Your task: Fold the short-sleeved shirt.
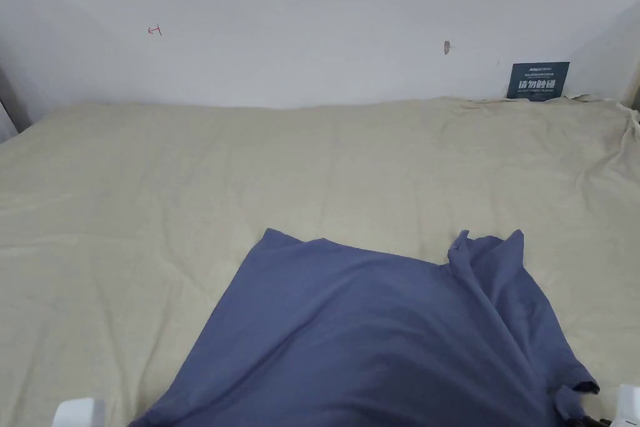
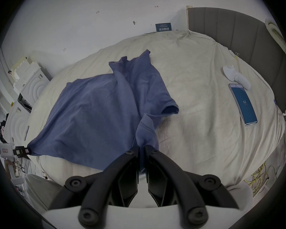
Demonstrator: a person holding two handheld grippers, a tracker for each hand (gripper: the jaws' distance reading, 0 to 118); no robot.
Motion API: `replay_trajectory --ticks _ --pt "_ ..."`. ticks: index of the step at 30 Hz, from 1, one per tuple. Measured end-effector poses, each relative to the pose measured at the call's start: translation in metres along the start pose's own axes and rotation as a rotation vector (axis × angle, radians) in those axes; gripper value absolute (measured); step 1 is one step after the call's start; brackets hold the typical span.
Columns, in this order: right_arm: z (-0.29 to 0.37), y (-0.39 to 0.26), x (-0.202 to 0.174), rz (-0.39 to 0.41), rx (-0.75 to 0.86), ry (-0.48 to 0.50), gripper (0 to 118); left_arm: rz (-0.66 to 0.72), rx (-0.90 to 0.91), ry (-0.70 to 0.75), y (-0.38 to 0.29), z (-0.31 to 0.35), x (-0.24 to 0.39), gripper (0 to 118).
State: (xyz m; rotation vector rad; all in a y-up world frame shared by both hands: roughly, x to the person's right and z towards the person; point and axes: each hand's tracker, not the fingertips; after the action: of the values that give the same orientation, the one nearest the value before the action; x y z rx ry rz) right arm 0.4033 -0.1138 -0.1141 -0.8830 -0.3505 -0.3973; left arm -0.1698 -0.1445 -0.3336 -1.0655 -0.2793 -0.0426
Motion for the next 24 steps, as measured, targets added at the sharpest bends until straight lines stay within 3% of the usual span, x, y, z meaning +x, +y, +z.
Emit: replay_trajectory --ticks 13,15,16,17,18,20,24 --pt "-0.032 -0.011 0.002 0.011 -0.082 -0.063 7 -0.026 -0.074 0.024 -0.010 -0.035 0.029 1" --pt "-0.027 -0.008 0.001 0.014 -0.071 -0.059 19 -0.018 -0.063 0.025 -0.009 -0.032 0.029 19" --pt "-0.021 -0.008 -0.002 0.016 -0.067 -0.060 35 -0.011 -0.061 0.024 -0.008 -0.030 0.029 34" --pt "-0.017 -0.006 -0.004 0.019 -0.058 -0.055 61 -0.007 -0.059 0.016 -0.007 -0.028 0.029 63" --pt "-0.013 -0.004 -0.004 0.018 -0.040 -0.050 76 -0.006 -0.059 0.011 -0.006 -0.026 0.031 83" --pt "-0.004 0.002 -0.005 0.016 0.017 -0.047 88 -0.009 -0.041 0.026 -0.002 -0.020 0.035 117" --pt "0.020 0.022 -0.008 0.013 0.130 -0.020 88 -0.034 0.071 0.040 0.013 -0.003 0.043 118"
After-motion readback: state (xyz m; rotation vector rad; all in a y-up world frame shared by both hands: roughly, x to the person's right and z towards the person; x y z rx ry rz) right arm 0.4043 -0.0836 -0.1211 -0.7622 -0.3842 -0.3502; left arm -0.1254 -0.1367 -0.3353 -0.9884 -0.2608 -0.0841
